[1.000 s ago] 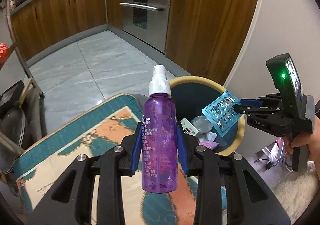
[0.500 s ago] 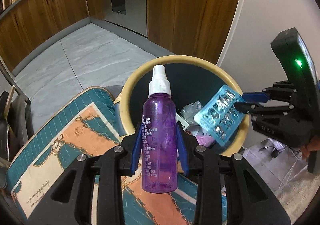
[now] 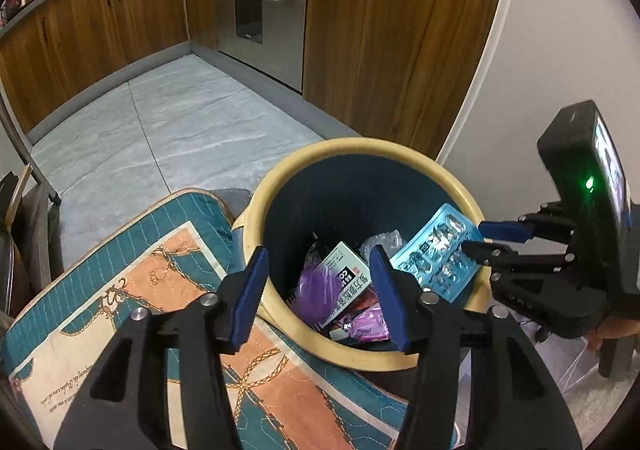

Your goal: Collect trash

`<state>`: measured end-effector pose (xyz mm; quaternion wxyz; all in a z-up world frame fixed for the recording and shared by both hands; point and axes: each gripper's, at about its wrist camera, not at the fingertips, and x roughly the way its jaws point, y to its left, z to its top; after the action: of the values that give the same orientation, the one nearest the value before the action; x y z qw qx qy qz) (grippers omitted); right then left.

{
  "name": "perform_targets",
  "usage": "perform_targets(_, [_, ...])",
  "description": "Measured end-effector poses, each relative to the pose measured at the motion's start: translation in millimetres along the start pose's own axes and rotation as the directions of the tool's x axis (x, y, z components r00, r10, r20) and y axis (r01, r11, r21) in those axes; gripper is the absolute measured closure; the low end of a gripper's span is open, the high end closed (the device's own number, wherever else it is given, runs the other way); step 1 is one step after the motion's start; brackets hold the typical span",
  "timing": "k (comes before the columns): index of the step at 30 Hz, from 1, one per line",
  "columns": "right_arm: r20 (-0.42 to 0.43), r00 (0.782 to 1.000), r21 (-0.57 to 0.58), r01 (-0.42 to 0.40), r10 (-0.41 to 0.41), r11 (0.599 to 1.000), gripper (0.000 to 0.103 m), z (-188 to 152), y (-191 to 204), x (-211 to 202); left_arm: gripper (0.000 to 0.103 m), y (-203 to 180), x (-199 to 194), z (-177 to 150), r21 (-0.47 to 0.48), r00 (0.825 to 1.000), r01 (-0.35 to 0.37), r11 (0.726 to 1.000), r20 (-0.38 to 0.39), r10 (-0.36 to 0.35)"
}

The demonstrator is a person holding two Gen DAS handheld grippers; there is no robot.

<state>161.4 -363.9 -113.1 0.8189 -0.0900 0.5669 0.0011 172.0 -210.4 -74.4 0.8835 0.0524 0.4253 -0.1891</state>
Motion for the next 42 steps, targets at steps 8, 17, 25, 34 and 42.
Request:
perform_targets(8, [0.034, 0.999, 0.010, 0.028, -0.028, 1.000, 0.079, 1, 3, -6, 0.049, 7, -1, 1, -0.031, 1.000, -0.010, 0.999, -0.011, 0.010])
perform_targets(17, [0.085, 0.996, 0.024, -0.011, 0.008, 1.000, 0.044, 6, 0, -24, 0.044, 18, -9, 0, -0.033, 0.999, -0.052, 0.998, -0.002, 0.052])
perform_targets(25, [0.119, 0.987, 0.052, -0.111, 0.104, 0.993, 0.023, -13, 6, -58, 0.029, 28, -45, -14, -0.051, 0.996, -0.089, 0.995, 0.009, 0.089])
perform_targets(34, [0.214, 0.971, 0.071, -0.120, 0.102, 0.990, 0.008, -49, 22, -107, 0.009, 22, -108, -32, -0.027, 0.989, -0.121, 0.992, 0.088, 0.122])
perform_targets(42, [0.511, 0.860, 0.199, -0.130, 0.010, 0.971, 0.005, -91, 20, -180, 0.006, 15, -189, -55, -0.099, 0.959, -0.095, 0.991, 0.259, 0.118])
